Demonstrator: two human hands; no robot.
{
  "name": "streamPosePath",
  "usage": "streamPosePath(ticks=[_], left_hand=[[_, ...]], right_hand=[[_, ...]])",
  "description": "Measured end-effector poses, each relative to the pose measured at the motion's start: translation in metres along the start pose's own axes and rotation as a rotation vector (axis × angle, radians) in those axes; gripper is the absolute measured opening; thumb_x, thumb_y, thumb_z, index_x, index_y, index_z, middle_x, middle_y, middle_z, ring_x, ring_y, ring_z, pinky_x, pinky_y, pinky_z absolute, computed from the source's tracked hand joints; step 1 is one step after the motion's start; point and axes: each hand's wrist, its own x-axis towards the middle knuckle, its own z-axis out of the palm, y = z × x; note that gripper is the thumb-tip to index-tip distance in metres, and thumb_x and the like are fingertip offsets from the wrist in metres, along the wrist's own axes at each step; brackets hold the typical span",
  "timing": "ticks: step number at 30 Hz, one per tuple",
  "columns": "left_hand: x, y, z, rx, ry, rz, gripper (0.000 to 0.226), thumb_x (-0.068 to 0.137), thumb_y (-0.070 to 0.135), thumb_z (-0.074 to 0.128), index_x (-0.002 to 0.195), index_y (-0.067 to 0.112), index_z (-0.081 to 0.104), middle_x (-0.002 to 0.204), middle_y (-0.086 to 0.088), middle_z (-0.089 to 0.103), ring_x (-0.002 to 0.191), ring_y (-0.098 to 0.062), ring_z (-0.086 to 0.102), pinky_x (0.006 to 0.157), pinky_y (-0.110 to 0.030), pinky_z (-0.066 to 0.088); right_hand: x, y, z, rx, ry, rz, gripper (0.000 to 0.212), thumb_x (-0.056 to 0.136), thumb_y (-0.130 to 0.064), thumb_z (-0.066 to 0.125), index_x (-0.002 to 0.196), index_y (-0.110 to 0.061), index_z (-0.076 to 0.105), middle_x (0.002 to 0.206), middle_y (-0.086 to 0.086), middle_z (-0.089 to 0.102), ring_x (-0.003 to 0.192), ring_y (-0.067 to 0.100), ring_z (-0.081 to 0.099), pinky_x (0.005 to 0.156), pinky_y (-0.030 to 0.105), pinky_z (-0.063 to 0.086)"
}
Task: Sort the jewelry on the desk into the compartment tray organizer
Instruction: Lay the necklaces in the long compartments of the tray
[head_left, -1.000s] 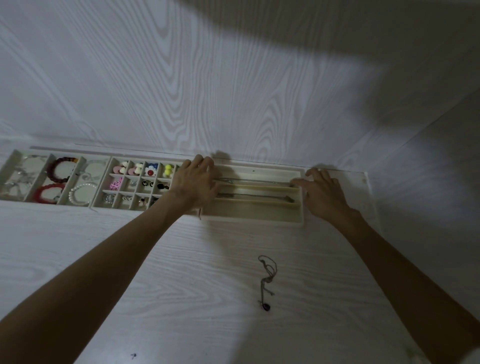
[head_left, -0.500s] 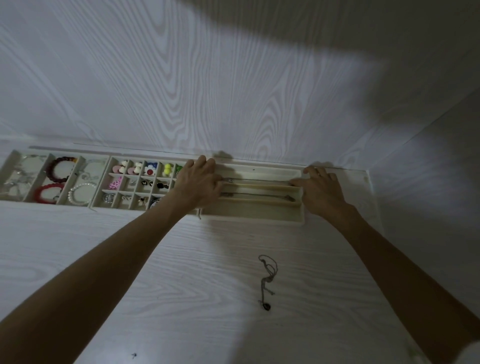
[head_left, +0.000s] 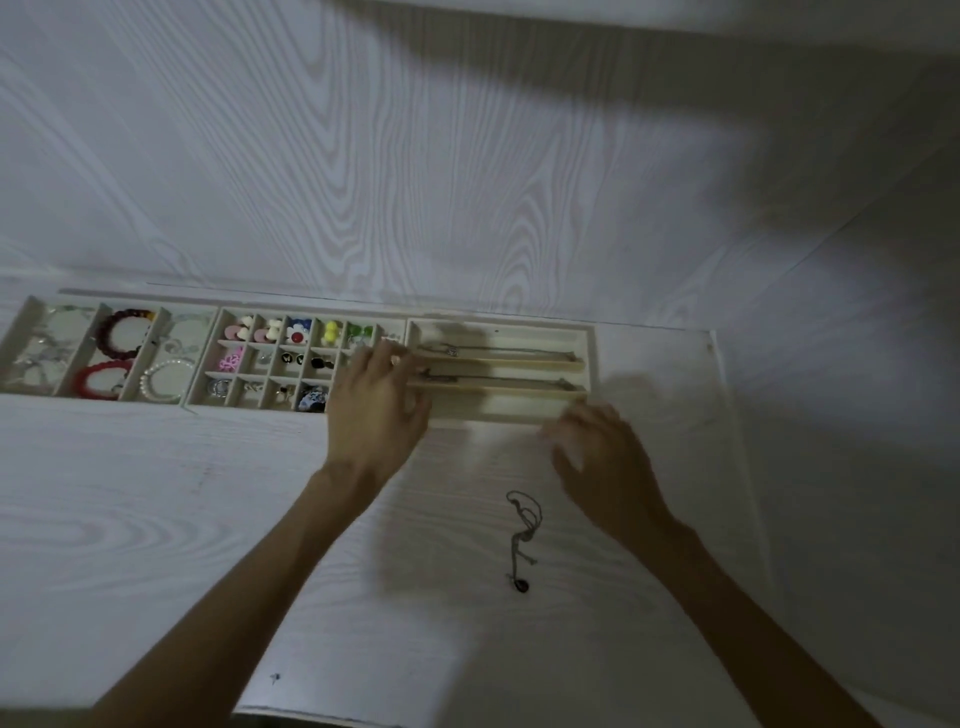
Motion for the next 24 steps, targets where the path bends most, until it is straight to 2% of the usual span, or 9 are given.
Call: streamPosePath(ticks=[3,7,9,11,13,16,18,20,24], left_hand=[[-0.041,0.02,0.012,-0.167,-0.231,-0.048,0.02,0.087,0.023,0.06,0.105,0.027,0.068,0.105,0.007,0.065,0.089,-0.011,0.057,0.071,-0.024,0.047],[-0.079,0.033,0.035,-0.194,-0.521,-0.024,0.022,0.091,0.031,0.054,0.109,0.035,0.065,0.107,0.014,0.062,0.084,-0.002,0.054,0.069,-0.02,0.04],[-0.09,0.036,0.042,-0.215,-0.581,-0.028,0.023,0.092,0.028,0.052,0.11,0.034,0.065,0.108,0.013,0.061,0.091,-0.006,0.058,0.071,-0.02,0.041],[-0.096,0.037,0.047,-0.234,-0.625,-0.015,0.026,0.093,0.021,0.05,0.111,0.031,0.066,0.111,0.011,0.061,0.099,-0.01,0.059,0.076,-0.022,0.043],[-0.099,0.037,0.048,-0.254,-0.637,-0.011,0.03,0.093,0.015,0.047,0.112,0.028,0.066,0.116,0.009,0.061,0.106,-0.011,0.057,0.081,-0.022,0.043],[-0.101,0.035,0.047,-0.327,-0.65,0.029,0.034,0.09,0.009,0.05,0.117,0.026,0.062,0.125,0.008,0.055,0.113,-0.011,0.052,0.085,-0.02,0.042],[-0.101,0.035,0.044,-0.381,-0.766,0.062,0.041,0.086,0.013,0.06,0.123,0.028,0.057,0.128,0.011,0.05,0.107,-0.007,0.054,0.085,-0.023,0.046],[-0.1,0.036,0.043,-0.354,-0.866,0.091,0.049,0.081,0.017,0.067,0.125,0.031,0.054,0.126,0.015,0.049,0.098,-0.004,0.055,0.082,-0.025,0.048],[-0.097,0.03,0.043,-0.299,-0.819,0.035,0.046,0.077,0.012,0.067,0.119,0.03,0.056,0.118,0.014,0.056,0.096,-0.004,0.056,0.078,-0.021,0.045]], right_hand=[[-0.037,-0.004,0.026,0.073,-0.199,0.066,0.016,0.09,-0.019,0.058,0.101,-0.018,0.069,0.101,-0.001,0.064,0.098,0.016,0.054,0.076,0.018,0.036],[-0.067,-0.009,0.043,0.126,-0.217,0.227,0.011,0.086,-0.033,0.062,0.092,-0.025,0.065,0.092,-0.008,0.061,0.09,0.011,0.053,0.066,0.016,0.031],[-0.077,-0.011,0.046,0.124,-0.274,0.26,0.018,0.078,-0.046,0.067,0.085,-0.031,0.061,0.085,-0.013,0.054,0.085,0.006,0.048,0.064,0.019,0.029],[-0.084,-0.014,0.047,0.081,-0.363,0.2,0.026,0.073,-0.052,0.068,0.086,-0.031,0.061,0.086,-0.013,0.053,0.084,0.007,0.045,0.065,0.022,0.026],[-0.089,-0.017,0.05,0.042,-0.404,0.119,0.027,0.076,-0.048,0.068,0.091,-0.026,0.066,0.095,-0.008,0.058,0.092,0.011,0.049,0.069,0.022,0.024],[-0.092,-0.018,0.053,-0.005,-0.396,0.05,0.023,0.088,-0.042,0.056,0.097,-0.024,0.067,0.1,-0.005,0.06,0.096,0.013,0.052,0.07,0.02,0.024],[-0.094,-0.016,0.052,-0.005,-0.388,0.049,0.024,0.092,-0.039,0.049,0.099,-0.023,0.065,0.101,-0.005,0.06,0.096,0.014,0.053,0.069,0.02,0.025],[-0.095,-0.015,0.049,0.019,-0.372,0.08,0.023,0.09,-0.04,0.051,0.1,-0.023,0.062,0.101,-0.006,0.06,0.095,0.014,0.054,0.067,0.021,0.025],[-0.092,-0.021,0.048,0.052,-0.374,0.17,0.037,0.077,-0.056,0.063,0.096,-0.026,0.056,0.093,-0.012,0.057,0.086,0.008,0.053,0.065,0.021,0.027]])
